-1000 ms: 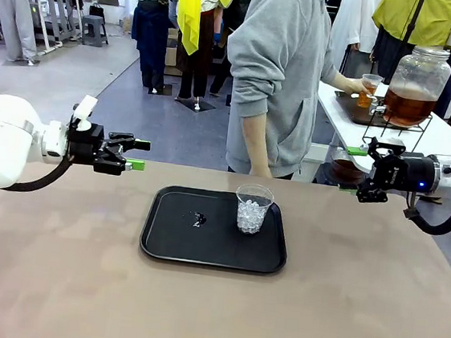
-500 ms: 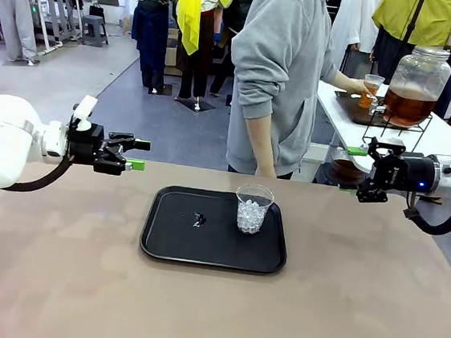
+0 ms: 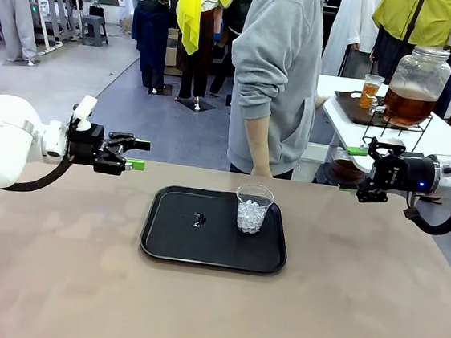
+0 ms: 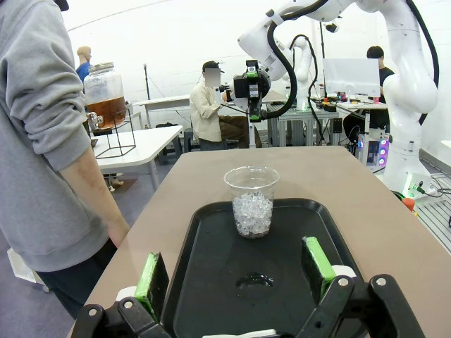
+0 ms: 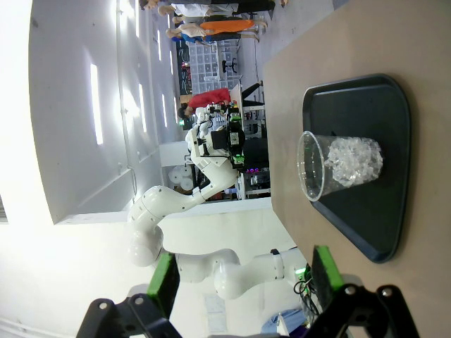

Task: Pour the drink into the iced cup.
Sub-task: Pick up the iced cup indicated by the human and present it to them.

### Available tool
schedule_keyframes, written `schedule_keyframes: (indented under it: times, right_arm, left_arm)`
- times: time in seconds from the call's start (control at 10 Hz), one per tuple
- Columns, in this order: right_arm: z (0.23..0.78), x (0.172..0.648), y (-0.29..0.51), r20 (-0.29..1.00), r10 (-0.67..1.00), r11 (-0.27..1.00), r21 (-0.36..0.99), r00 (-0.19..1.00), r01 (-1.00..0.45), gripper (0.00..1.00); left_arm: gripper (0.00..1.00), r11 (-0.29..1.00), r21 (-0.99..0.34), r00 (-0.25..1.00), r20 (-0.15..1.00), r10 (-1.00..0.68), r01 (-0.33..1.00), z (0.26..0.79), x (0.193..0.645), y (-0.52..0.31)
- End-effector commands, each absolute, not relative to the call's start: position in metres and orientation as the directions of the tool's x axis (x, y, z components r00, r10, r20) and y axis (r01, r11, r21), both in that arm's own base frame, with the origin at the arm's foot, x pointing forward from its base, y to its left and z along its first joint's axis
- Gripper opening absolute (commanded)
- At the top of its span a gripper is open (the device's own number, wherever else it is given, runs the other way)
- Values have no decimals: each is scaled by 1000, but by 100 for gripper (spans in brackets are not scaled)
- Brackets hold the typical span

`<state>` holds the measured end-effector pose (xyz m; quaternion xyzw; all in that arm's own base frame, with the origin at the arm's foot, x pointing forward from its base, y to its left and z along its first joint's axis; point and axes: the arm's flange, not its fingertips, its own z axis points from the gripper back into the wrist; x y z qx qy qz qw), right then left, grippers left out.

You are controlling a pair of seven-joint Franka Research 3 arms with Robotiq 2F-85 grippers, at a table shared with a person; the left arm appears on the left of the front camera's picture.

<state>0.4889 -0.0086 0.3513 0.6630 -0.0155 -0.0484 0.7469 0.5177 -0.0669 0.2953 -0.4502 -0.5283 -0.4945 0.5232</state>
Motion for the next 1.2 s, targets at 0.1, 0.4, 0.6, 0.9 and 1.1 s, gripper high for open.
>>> schedule_keyframes:
  times: [0.1, 0.4, 0.6, 0.9, 1.1]
  right_arm:
    - [352, 490, -8, -36, -97, 121, 991, 995, 48, 100]
    - [352, 490, -8, -36, -97, 121, 991, 995, 48, 100]
    - [352, 490, -8, -36, -97, 121, 991, 995, 48, 100]
    - [352, 490, -8, -36, -97, 121, 991, 995, 48, 100]
    - [352, 490, -8, -36, -97, 121, 991, 995, 48, 100]
  left_arm:
    - [100, 103, 51, -48, 998, -36, 993, 297, 518, -67]
    - [100, 103, 51, -48, 998, -36, 993, 297, 518, -67]
    - [100, 103, 51, -48, 998, -36, 993, 297, 518, -67]
    - [100, 103, 51, -48, 998, -36, 993, 297, 518, -67]
    - [100, 103, 51, -48, 998, -36, 993, 297, 518, -67]
